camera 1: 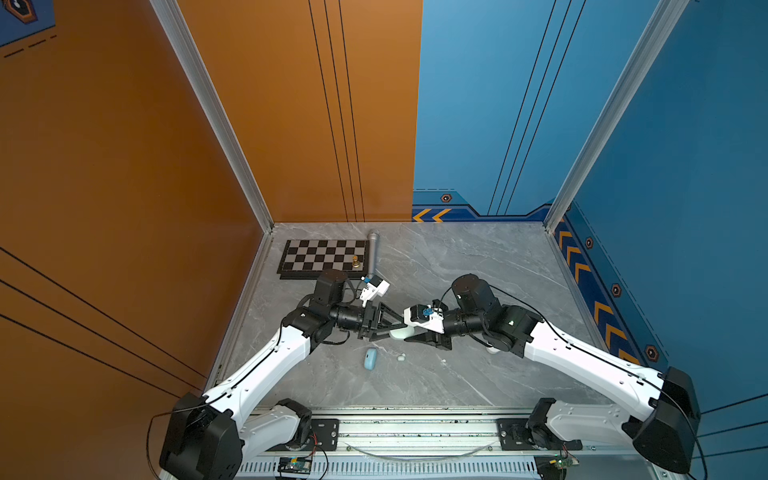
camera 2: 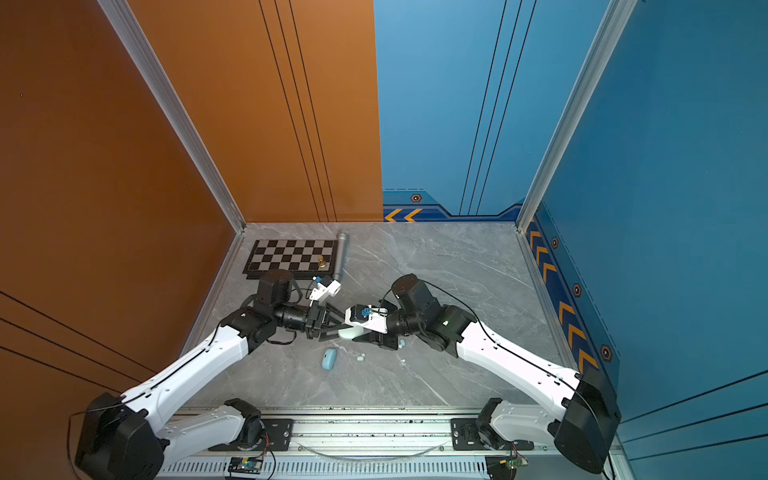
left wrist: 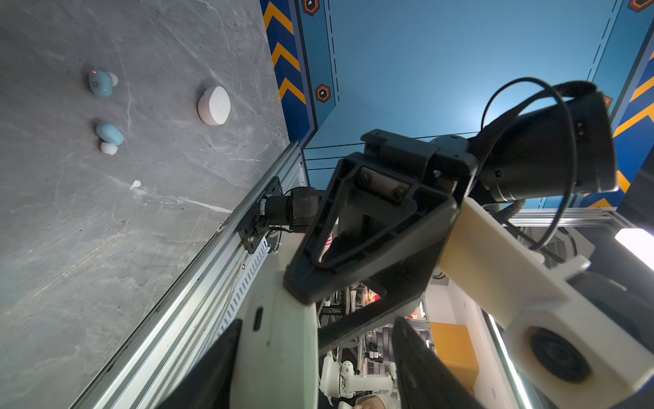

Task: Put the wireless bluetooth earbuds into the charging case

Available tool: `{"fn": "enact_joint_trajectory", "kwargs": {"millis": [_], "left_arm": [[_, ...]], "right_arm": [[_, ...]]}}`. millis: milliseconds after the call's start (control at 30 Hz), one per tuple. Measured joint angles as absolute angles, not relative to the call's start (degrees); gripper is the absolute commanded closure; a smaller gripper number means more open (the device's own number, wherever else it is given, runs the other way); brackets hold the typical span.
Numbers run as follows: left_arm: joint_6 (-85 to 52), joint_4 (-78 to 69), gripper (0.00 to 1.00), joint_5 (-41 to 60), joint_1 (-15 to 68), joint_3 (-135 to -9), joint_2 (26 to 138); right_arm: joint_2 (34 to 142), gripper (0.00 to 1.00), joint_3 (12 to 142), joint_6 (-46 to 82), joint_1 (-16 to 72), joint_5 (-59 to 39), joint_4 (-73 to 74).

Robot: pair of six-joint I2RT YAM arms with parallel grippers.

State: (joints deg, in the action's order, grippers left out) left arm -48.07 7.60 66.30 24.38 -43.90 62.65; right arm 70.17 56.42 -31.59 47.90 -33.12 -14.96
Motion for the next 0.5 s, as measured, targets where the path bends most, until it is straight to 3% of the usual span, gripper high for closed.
{"fn": "enact_joint_trajectory", "kwargs": {"millis": [300, 500], "left_arm": [[-30.8, 8.4, 0.19, 51.7, 23.1, -41.3, 44.1], [-9.7, 8.6, 0.15, 35.6, 29.2, -37.5, 32.3]], "right_arm": [[68.4, 0.79, 59.0, -26.9, 43.8, -36.8, -18.1], [68.4, 0.79, 62.9, -24.1, 40.9, -40.6, -26.8]]}}
